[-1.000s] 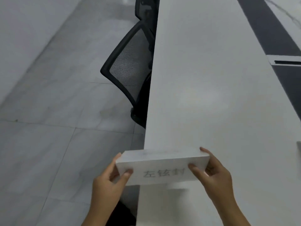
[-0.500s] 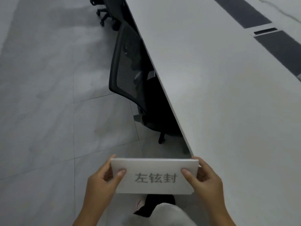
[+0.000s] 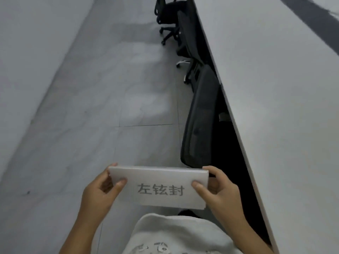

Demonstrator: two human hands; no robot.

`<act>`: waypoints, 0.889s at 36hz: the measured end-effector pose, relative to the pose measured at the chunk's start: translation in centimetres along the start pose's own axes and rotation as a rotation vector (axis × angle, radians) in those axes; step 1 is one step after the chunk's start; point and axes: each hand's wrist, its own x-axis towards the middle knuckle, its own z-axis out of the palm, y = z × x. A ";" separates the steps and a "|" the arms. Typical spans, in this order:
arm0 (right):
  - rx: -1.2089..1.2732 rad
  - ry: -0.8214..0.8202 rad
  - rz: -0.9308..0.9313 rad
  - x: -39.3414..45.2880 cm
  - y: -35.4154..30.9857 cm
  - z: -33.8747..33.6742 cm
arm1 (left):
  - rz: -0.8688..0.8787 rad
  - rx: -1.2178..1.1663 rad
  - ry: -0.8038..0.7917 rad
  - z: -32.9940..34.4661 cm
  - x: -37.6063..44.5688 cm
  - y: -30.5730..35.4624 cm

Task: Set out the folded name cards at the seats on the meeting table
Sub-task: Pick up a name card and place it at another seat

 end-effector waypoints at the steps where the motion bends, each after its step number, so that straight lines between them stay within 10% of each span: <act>1: -0.036 -0.052 -0.004 1.3 -0.6 1.3 | -0.025 -0.001 0.030 -0.8 1.1 -0.4; 13: -0.161 -0.174 0.044 18.7 -6.1 14.6 | -0.135 0.005 0.092 -6.1 20.0 -2.6; 32: 0.164 0.517 0.179 42.8 -11.9 12.9 | 0.055 0.038 -0.470 6.6 53.3 10.5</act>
